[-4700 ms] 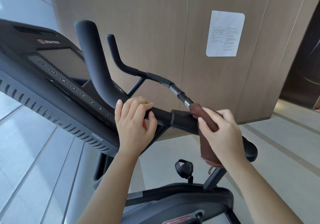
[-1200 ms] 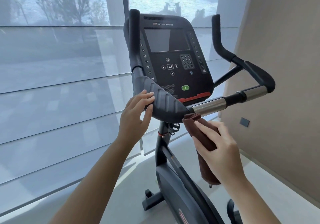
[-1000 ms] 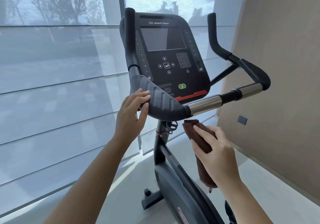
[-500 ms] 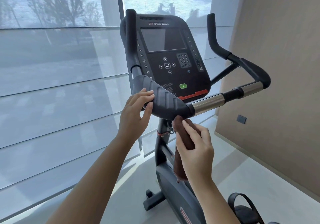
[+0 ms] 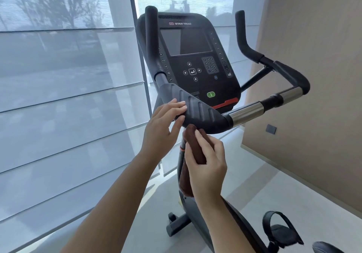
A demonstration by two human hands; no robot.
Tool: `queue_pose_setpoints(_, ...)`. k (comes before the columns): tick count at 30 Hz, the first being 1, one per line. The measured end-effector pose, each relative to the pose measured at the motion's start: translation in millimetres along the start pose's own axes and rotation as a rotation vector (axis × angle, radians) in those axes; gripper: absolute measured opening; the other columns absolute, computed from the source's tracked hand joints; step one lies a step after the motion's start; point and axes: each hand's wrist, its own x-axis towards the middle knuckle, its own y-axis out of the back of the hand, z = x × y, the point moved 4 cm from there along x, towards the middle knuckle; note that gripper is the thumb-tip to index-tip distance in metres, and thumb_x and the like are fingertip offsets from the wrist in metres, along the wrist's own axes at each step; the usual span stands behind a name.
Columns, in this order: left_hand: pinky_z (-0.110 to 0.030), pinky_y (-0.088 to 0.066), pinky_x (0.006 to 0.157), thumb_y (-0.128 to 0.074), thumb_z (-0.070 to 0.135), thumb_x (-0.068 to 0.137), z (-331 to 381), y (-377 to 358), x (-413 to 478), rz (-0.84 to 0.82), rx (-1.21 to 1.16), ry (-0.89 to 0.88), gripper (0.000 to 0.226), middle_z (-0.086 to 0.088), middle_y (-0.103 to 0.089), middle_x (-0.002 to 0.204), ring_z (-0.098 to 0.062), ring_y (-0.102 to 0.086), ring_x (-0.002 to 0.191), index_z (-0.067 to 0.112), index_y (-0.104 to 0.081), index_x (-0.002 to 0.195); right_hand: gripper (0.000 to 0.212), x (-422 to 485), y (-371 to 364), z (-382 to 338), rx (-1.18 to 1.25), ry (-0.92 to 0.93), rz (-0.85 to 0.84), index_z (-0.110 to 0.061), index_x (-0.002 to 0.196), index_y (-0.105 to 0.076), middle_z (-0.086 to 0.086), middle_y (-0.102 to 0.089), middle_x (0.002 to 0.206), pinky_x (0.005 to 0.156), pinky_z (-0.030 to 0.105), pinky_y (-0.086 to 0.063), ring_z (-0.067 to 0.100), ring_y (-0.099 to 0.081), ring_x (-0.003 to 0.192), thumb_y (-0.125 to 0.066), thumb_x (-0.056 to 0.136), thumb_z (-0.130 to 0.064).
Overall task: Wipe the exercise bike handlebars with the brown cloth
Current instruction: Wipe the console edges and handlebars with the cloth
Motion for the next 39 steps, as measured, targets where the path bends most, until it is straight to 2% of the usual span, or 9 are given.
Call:
queue_pose_setpoints(6,-0.029,-0.041,0.096,-0.054,0.010,0.088,0.2,0.0,-0.5,0.018,0.000,-0.007,0.021,-0.002,-0.066,0.113,-0.018,-0.051,0.118,0.009,-0.065,0.106,0.033,14.4,30.7,17.8,-0.057,0.014,0.080,-0.005,0.109,-0.065,0.014,-0.061,0.098,0.086,0.014,-0.047,0.021,-0.060,0.089,-0.064,0.079,-0.017)
queue_pose_setpoints(10,-0.029,-0.041,0.095,-0.054,0.010,0.087,0.6,-2.5,-1.5,0.044,-0.013,0.011,0.021,-0.003,-0.066,0.111,-0.020,-0.052,0.118,0.008,-0.066,0.104,0.030,30.9,49.7,33.5,-0.142,0.008,0.165,-0.001,0.107,-0.065,0.019,-0.061,0.095,0.082,0.023,-0.051,0.024,-0.061,0.085,-0.067,0.079,-0.011)
queue_pose_setpoints(14,-0.024,-0.037,0.097,-0.055,0.008,0.087,0.2,-2.4,-1.2,0.043,-0.025,0.027,0.020,-0.002,-0.066,0.112,-0.016,-0.050,0.118,0.008,-0.066,0.104,0.030,18.0,33.0,23.6,-0.062,-0.002,0.146,-0.003,0.106,-0.066,0.016,-0.062,0.097,0.085,0.008,-0.045,0.021,-0.059,0.088,-0.068,0.077,-0.012)
queue_pose_setpoints(19,-0.025,-0.037,0.098,-0.056,0.007,0.087,1.9,-1.7,-1.3,0.029,-0.016,0.042,0.021,0.000,-0.065,0.113,-0.013,-0.047,0.119,0.009,-0.065,0.105,0.031,6.9,15.3,-1.6,0.012,0.054,0.005,-0.008,0.108,-0.065,0.011,-0.063,0.100,0.086,0.016,-0.050,0.014,-0.060,0.094,-0.069,0.078,-0.016)
queue_pose_setpoints(23,-0.020,-0.034,0.098,-0.058,0.004,0.087,0.9,-2.5,-2.7,0.037,-0.020,0.056,0.022,0.011,-0.057,0.112,-0.009,-0.046,0.120,0.011,-0.065,0.107,0.033,39.3,46.0,-6.3,0.002,0.160,0.053,-0.005,0.108,-0.065,0.004,-0.057,0.099,0.089,0.005,-0.041,0.004,-0.052,0.094,-0.063,0.081,-0.023)
queue_pose_setpoints(26,-0.026,-0.037,0.099,-0.057,0.004,0.087,-0.1,-4.0,-3.2,0.056,-0.039,0.076,0.022,0.012,-0.057,0.113,-0.012,-0.047,0.120,0.011,-0.065,0.107,0.030,82.6,60.6,-12.7,-0.077,0.239,0.092,-0.008,0.108,-0.066,0.007,-0.058,0.099,0.089,0.010,-0.041,0.010,-0.054,0.092,-0.065,0.080,-0.018)
queue_pose_setpoints(28,-0.028,-0.038,0.099,-0.057,0.004,0.088,0.6,-5.5,-3.9,0.075,-0.048,0.076,0.021,0.011,-0.057,0.113,-0.014,-0.049,0.121,0.011,-0.065,0.106,0.031,110.1,49.9,-17.7,-0.115,0.246,0.030,-0.010,0.109,-0.066,0.011,-0.060,0.100,0.087,0.013,-0.042,0.014,-0.055,0.091,-0.067,0.079,-0.015)
queue_pose_setpoints(32,-0.023,-0.039,0.097,-0.051,0.012,0.087,3.2,-7.3,-5.3,0.123,-0.051,0.081,0.023,0.009,-0.058,0.112,-0.013,-0.050,0.120,0.010,-0.066,0.105,0.034,117.8,-0.3,-16.8,-0.267,0.213,-0.373,-0.020,0.119,-0.061,0.008,-0.057,0.107,0.080,0.025,-0.043,0.024,-0.056,0.096,-0.061,0.085,-0.025)
queue_pose_setpoints(39,-0.015,-0.037,0.098,-0.044,0.019,0.089,7.4,-9.3,-5.7,0.170,-0.030,0.058,0.028,0.010,-0.058,0.113,-0.012,-0.049,0.120,0.008,-0.066,0.103,0.035,89.8,22.7,2.3,-0.290,0.306,-0.376,-0.017,0.114,-0.064,0.010,-0.059,0.101,0.075,0.033,-0.054,0.026,-0.058,0.088,-0.068,0.079,-0.017)
